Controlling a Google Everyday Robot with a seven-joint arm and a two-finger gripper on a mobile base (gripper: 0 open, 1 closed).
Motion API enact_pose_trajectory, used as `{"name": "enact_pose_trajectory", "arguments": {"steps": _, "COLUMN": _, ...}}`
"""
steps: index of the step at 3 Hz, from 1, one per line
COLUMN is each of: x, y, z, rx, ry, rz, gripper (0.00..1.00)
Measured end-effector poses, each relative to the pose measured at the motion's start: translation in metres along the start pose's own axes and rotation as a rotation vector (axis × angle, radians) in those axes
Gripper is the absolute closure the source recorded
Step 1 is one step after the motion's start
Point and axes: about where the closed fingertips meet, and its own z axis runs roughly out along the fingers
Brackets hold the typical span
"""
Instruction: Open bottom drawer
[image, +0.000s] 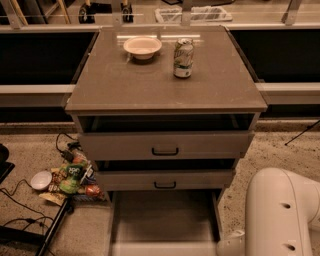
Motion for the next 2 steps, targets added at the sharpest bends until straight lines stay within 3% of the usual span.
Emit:
{"name": "enact_pose_trajectory", "arguments": {"steps": 1, "x": 0.0, "y": 0.001, "z": -0.016, "rx": 0.026, "ry": 0.001, "rz": -0.022, "gripper": 0.0}}
{"name": "enact_pose_trajectory", "arguments": {"steps": 2, "x": 0.002, "y": 0.02, "z": -0.057, "rx": 0.059, "ry": 0.0, "rz": -0.076, "gripper": 0.0}}
